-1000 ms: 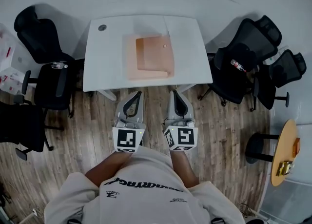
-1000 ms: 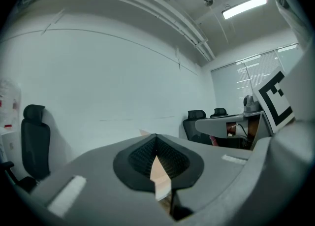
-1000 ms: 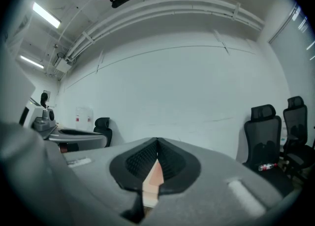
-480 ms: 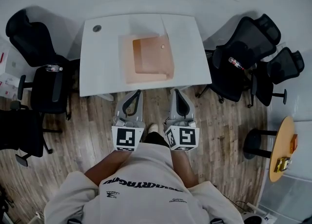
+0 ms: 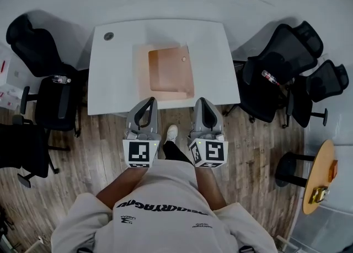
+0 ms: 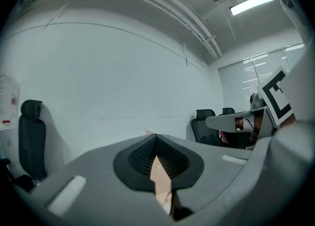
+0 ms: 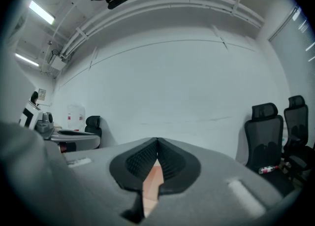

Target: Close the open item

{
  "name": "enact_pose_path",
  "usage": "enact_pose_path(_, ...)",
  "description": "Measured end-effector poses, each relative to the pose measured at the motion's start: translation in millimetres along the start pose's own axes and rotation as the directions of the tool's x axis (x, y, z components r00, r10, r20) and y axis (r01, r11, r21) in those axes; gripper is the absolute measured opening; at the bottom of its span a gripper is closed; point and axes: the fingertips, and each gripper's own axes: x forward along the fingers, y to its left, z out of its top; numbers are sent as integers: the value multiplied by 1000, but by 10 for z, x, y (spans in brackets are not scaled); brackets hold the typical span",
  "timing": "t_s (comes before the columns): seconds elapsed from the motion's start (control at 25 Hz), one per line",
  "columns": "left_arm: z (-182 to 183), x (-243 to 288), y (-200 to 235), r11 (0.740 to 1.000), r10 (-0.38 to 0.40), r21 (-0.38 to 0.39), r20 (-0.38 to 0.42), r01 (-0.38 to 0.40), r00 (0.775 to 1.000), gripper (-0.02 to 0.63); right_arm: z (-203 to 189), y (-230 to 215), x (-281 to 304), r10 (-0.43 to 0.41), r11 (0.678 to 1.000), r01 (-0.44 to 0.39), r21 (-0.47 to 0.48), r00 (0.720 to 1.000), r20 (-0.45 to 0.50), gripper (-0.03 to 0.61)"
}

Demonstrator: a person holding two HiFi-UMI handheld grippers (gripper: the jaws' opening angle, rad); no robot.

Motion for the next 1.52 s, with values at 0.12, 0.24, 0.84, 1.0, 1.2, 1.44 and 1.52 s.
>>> enact_pose_path(0.12,20,186,11,1000,22,1,-1,-22,1000,-6,24,-114,185,21,1000,-21,3,1000,-1,-2)
enact_pose_path(0.24,3,376,-6,999,35,0,-9,-35,999,-6,15,-244,355,38,999,-38,7,999,-10,-2)
enact_pose_path(0.84,-242,1078,19,996,88,4,-83,-88,993,-6,-307,-689,1032,109,993,-104,60,990,-89,-2)
enact_pose_path(1.0,-284,1186,5,995,99,8,-101,-99,990,-6,-403,-751,1153,136,989,-127,80,984,-114,-2)
enact_pose_path(1.2,-373,1267,1,993,115,8,-128,-115,985,-6,-587,-816,1285,166,983,-151,105,973,-158,-2)
enact_pose_path(1.44,-456,1314,7,990,143,14,-151,-143,978,-6,-737,-898,1402,191,977,-169,126,964,-185,-2)
enact_pose_path(1.52,-480,1317,15,988,155,15,-156,-154,976,-6,-786,-904,1426,203,975,-179,130,960,-196,-2)
